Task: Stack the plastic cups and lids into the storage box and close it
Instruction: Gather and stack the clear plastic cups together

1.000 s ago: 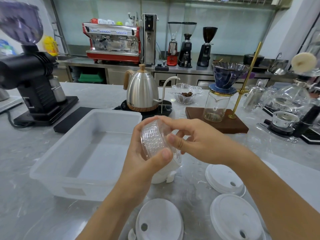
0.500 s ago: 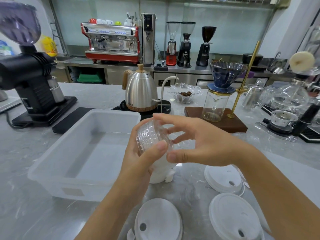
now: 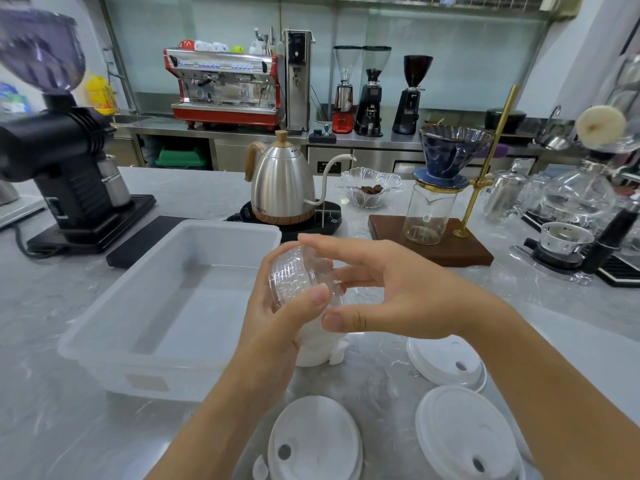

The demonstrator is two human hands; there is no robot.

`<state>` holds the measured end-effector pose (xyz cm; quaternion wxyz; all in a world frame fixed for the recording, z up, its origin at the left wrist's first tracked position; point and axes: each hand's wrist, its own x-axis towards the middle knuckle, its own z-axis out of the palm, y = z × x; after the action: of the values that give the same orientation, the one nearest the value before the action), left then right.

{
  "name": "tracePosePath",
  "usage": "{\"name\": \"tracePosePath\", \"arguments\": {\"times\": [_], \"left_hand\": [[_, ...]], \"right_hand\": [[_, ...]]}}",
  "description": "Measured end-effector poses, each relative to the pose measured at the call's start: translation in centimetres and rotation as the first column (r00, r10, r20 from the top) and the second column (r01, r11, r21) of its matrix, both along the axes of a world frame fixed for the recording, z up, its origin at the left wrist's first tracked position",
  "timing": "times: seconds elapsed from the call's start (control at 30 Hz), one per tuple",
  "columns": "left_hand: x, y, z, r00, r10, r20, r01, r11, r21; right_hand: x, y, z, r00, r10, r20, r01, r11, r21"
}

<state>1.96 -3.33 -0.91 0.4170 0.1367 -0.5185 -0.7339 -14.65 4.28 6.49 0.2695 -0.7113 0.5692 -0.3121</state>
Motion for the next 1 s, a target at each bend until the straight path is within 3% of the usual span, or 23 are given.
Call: {"name": "tracePosePath", "arguments": {"times": [0.17,0.33,0.5,0.6,0.83,1.0], "left_hand": [[-0.1,0.2,0.0,1.000,0.024,0.013,-0.023,1.000,-0.015],[-0.2,0.1,0.1,1.000,-0.016,-0.004,0.016,0.999,0.050],[-0.4,0.5,0.3,1.000,-0.016,0.009,0.015,0.998,0.058],[-0.5,0.7,0.4,1.000,-0.015,0.011,0.014,0.998,0.067],[-0.3,1.3,1.0,0.996,-0.077,0.040,0.073,0.993,0.092],[-0.4,1.2,0.3,0.992,-0.123,0.028,0.120,0.990,0.071]], "right_hand": [[-1.2,0.7,1.2,0.997,-0.006,-0.077,0.008,1.000,0.026],[-5.3,2.7,3.4,0.974,-0.212,-0.075,0.208,0.976,-0.058],[-9.9,4.9,3.9,0.859,-0.499,-0.112,0.485,0.864,-0.134],[-11.8,5.6,3.5,0.777,-0.597,-0.199,0.591,0.801,-0.095],[-16.2,6.3,0.5,0.604,-0.675,-0.424,0.772,0.628,0.100],[-17.5,5.7,-1.5,0.573,-0.683,-0.453,0.795,0.597,0.108]]}}
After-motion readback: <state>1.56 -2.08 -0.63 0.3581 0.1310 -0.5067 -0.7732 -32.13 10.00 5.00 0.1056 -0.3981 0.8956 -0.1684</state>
